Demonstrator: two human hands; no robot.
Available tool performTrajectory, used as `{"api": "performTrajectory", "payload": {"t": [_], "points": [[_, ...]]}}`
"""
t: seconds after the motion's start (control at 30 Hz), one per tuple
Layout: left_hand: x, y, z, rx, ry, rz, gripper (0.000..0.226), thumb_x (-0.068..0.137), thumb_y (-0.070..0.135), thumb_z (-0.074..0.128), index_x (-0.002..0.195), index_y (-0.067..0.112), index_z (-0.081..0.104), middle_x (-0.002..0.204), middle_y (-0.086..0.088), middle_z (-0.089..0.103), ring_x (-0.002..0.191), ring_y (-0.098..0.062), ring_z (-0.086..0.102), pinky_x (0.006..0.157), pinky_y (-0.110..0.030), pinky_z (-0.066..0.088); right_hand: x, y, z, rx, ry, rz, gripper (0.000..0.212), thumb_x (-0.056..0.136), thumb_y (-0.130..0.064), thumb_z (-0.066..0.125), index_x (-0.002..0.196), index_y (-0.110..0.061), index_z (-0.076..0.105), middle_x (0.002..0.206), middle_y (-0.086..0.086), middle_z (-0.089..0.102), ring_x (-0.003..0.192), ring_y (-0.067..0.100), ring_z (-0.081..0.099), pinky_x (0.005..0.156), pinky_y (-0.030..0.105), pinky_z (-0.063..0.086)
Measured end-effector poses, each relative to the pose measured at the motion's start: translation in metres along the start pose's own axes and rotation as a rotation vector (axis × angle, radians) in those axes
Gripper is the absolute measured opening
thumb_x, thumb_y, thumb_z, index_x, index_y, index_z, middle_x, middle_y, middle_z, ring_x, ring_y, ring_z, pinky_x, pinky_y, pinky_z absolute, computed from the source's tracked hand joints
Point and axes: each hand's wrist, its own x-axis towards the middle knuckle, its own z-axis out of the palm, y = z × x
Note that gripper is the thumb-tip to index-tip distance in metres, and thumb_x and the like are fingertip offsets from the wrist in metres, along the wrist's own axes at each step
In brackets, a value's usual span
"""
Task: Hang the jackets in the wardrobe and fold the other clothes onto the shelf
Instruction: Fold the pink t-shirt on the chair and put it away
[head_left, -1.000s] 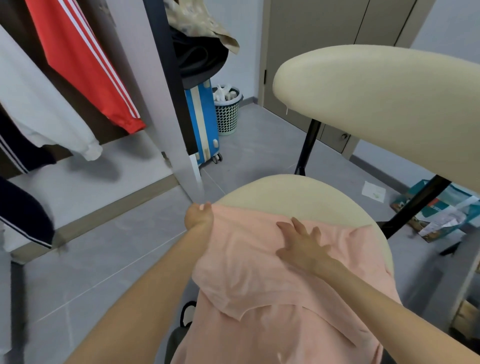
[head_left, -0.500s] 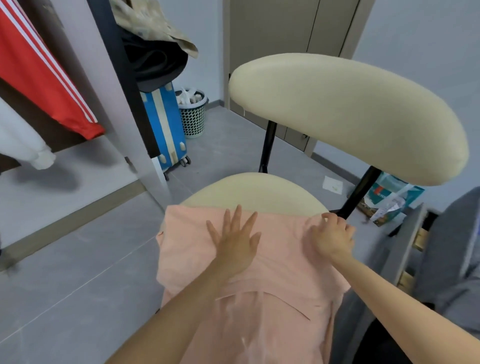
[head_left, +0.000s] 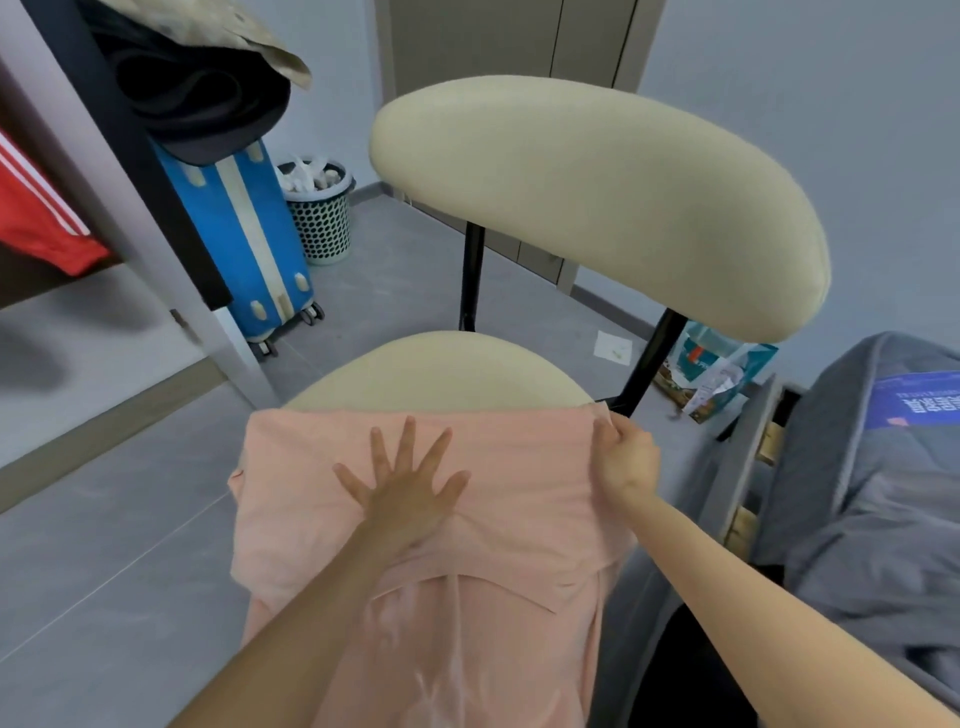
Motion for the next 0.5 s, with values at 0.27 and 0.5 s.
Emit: {"api": "performTrajectory", "payload": {"t": [0.27,0.5], "points": [[0.000,-0.007,-0.012,-0.088,-0.070,0.047,0.058,0.093,0.070,0.020,0.145,0.058,-0.003,0.156,0.017,-0.028,0.143,-0.025,-0.029,0.101,-0.069,-0.018,-0.003,0.006,-0.009,-0.249,-0.141,-0.109,0.065,0.100,-0.019,0.037,0.154,-0.035,0.005,0.122,0.017,0.053,0.099,0.032,0.052,0.084,0.041,0.043],[-0.005,-0.040,-0.029,-0.048,0.079,0.087,0.051,0.100,0.054,0.011,0.148,0.051,-0.006,0.157,0.009,-0.028,0.144,-0.023,-0.027,0.109,-0.059,-0.019,-0.027,-0.007,0.020,-0.647,-0.391,-0.731,0.052,0.100,-0.054,0.025,0.149,-0.050,0.008,0.162,-0.004,0.004,0.148,0.026,0.000,0.118,0.050,-0.003]]}}
